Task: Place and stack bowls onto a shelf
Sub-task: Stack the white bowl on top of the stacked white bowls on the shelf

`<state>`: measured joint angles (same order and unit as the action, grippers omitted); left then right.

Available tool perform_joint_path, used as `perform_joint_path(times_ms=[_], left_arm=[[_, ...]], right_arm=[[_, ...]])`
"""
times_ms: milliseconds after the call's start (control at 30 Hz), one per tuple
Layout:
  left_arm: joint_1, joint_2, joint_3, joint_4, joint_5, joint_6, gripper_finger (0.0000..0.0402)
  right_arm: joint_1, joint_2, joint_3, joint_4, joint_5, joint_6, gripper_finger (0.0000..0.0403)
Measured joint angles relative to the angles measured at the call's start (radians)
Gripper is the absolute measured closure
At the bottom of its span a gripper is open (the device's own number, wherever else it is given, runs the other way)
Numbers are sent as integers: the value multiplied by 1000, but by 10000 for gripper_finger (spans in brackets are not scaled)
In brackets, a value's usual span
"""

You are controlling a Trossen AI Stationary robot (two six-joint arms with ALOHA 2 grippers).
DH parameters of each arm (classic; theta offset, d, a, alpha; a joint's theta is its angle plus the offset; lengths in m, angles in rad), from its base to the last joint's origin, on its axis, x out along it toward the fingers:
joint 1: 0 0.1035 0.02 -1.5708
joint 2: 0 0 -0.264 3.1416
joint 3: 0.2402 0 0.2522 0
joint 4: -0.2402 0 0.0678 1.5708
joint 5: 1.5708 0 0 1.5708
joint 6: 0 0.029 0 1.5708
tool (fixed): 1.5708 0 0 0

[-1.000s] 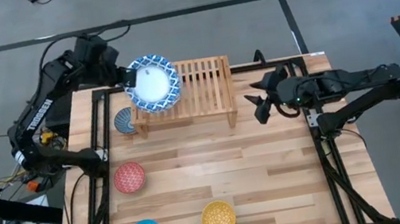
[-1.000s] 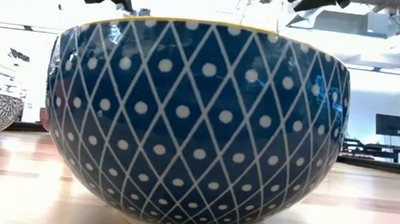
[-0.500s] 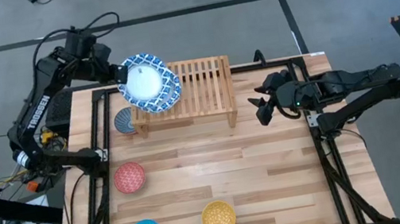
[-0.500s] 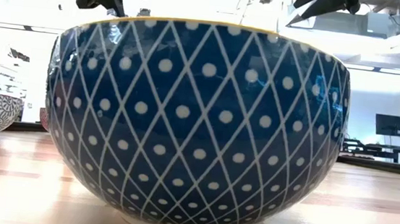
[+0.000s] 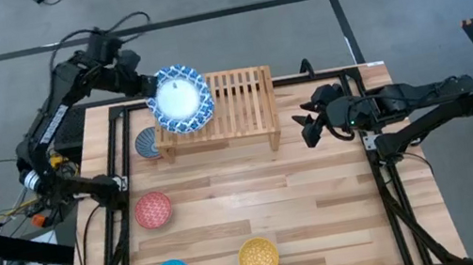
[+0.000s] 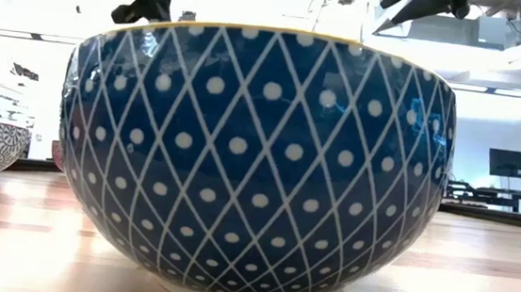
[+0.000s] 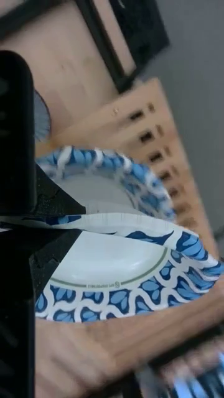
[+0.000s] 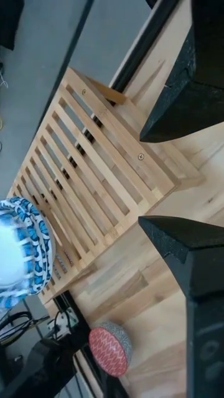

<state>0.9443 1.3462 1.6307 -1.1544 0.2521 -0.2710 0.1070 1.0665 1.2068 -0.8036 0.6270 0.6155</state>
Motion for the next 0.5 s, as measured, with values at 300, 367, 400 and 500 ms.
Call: perform_joint_path(times_ms=[300,367,400,500], left_arm=[[-3,116,0,14,83,7,401],[-3,134,0,11,94,-2,401],[-3,143,0,10,97,-1,401],[-3,160,0,10,114,-2,395]], right_arm=[[46,0,0,-5,1,82,172],[55,0,0,-5,5,93,172],[59,0,0,-5,5,94,172],[64,0,0,-5,5,95,172]])
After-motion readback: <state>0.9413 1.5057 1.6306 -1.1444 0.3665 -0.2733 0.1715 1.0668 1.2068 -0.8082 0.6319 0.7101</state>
